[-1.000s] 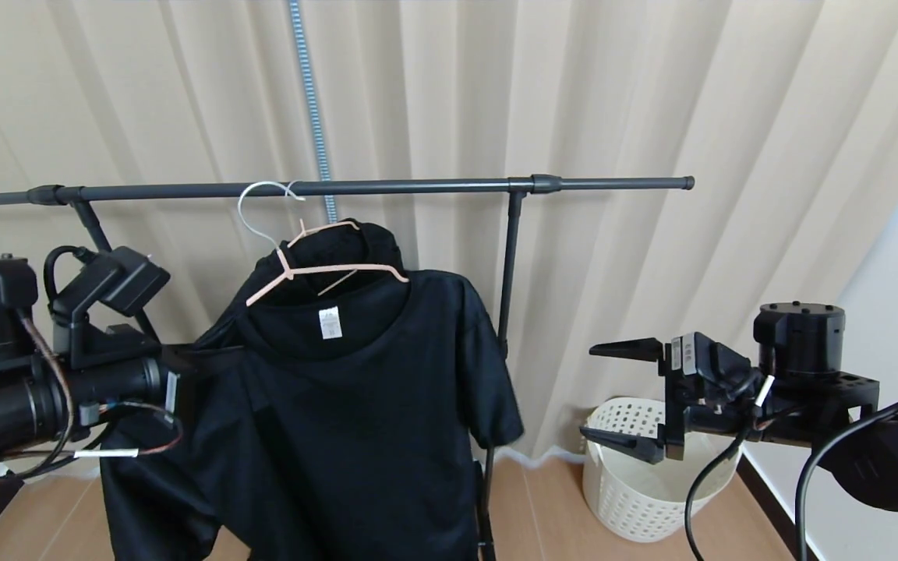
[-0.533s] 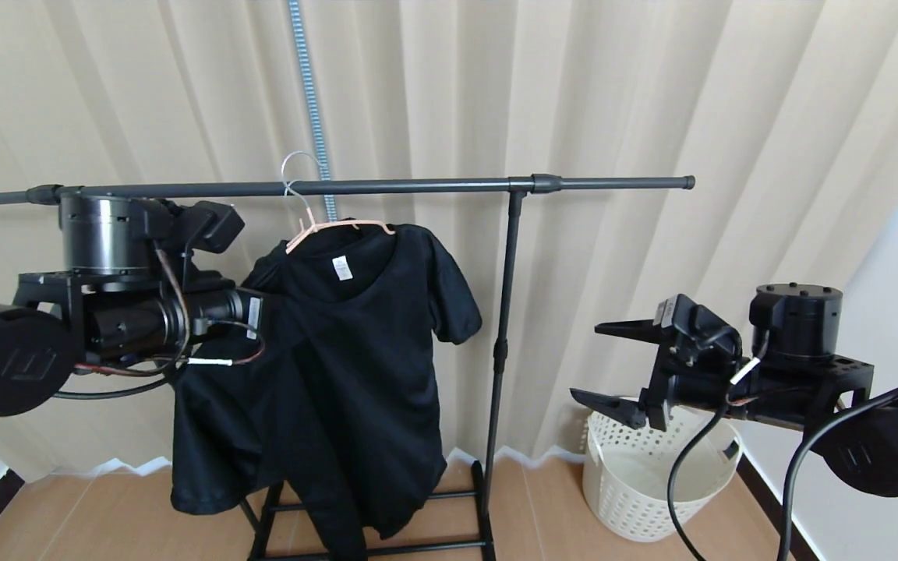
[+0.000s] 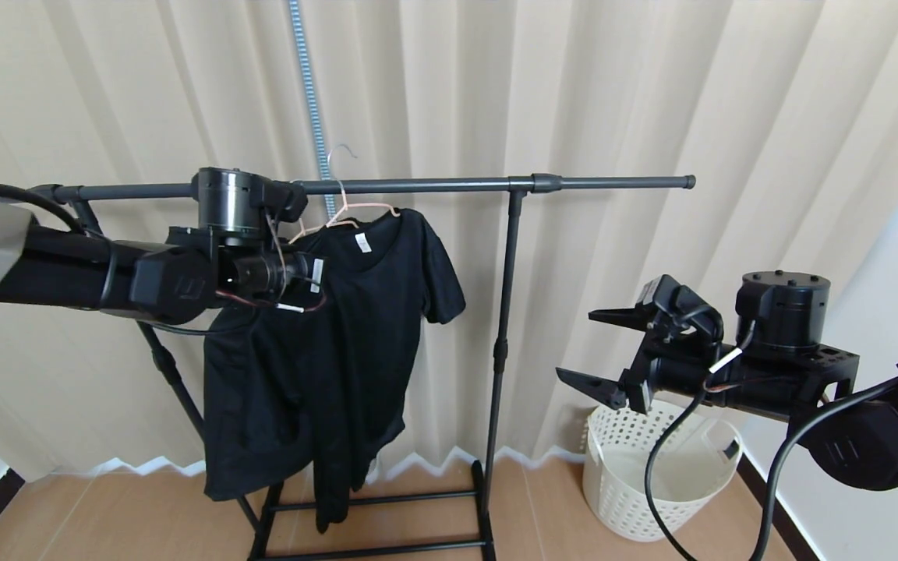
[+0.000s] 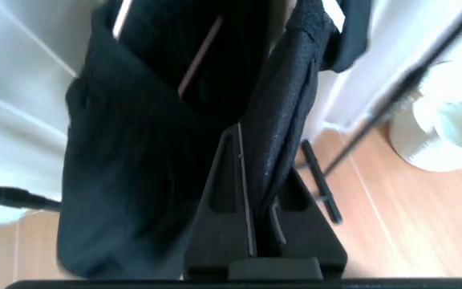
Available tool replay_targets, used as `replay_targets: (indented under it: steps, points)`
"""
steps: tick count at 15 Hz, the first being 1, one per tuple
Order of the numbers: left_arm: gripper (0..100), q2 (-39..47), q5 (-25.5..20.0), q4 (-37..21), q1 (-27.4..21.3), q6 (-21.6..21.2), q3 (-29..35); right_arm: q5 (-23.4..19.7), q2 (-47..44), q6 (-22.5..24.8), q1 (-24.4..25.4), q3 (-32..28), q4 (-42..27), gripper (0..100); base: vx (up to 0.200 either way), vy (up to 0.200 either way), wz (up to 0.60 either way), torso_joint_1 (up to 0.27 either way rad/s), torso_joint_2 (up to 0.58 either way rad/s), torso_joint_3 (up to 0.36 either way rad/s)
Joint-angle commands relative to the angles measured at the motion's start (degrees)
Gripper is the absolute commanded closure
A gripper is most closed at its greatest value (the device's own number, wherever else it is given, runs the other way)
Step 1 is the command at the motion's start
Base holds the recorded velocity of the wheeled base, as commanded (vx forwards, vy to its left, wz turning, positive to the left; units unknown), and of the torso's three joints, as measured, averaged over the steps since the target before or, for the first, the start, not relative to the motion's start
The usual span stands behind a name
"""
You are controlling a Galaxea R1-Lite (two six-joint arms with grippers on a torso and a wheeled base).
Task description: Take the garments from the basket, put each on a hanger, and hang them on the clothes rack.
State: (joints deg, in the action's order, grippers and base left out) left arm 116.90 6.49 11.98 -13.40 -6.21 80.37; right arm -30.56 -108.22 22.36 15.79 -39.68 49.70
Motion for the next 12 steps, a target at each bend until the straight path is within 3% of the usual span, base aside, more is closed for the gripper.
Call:
replay_targets:
  steps: [1,6,12]
  points:
    - [100,8.08,0.72,-0.12,-0.05,1.11,6.90,0.06,-0.07,0.05,0.03,0.13,0.05,0,0.000,0.000,0.00,0.000,0.00,0.000]
    - [100,12.66,0.72,-0.12,-0.14,2.16,11.21,0.06,-0.42,0.05,0.03,0.04,0.05,0,0.000,0.000,0.00,0.000,0.00,0.000]
    - [100,13.45,0.72,-0.12,-0.14,2.16,10.77,0.06,-0.50,0.05,0.12,0.04,0.05,0,0.000,0.000,0.00,0.000,0.00,0.000]
